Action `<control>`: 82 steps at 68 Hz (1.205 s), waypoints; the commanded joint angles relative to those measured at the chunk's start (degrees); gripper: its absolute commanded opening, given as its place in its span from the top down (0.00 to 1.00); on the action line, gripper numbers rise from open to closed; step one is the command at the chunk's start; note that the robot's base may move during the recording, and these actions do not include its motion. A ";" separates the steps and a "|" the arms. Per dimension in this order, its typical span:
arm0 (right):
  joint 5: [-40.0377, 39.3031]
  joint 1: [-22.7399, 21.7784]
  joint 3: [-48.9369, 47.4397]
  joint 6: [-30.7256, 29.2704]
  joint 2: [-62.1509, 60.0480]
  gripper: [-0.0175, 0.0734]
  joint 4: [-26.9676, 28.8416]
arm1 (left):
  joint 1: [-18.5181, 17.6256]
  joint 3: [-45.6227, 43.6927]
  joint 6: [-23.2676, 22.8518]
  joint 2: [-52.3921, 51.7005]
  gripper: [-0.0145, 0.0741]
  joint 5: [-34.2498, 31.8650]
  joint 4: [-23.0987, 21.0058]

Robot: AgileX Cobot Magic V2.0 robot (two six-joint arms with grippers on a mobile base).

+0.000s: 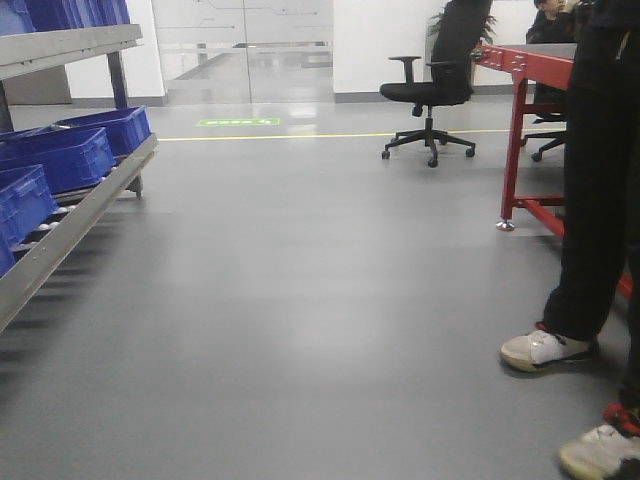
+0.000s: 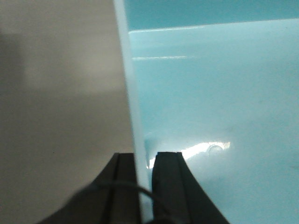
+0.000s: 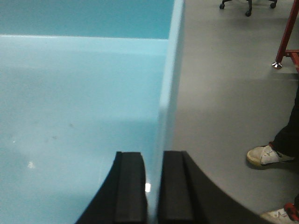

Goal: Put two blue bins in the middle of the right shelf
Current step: 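Drive across the floor carrying the bin in both grippers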

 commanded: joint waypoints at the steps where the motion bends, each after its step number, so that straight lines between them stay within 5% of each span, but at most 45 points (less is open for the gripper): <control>1: -5.59 0.65 -0.92 -0.38 -0.52 0.98 3.81 | -1.08 -0.74 0.44 -0.70 0.96 -3.76 -5.02; 82: -5.59 0.65 -0.92 -0.38 -0.52 0.98 3.81 | -0.96 -0.74 0.44 -0.70 0.96 -3.87 -5.02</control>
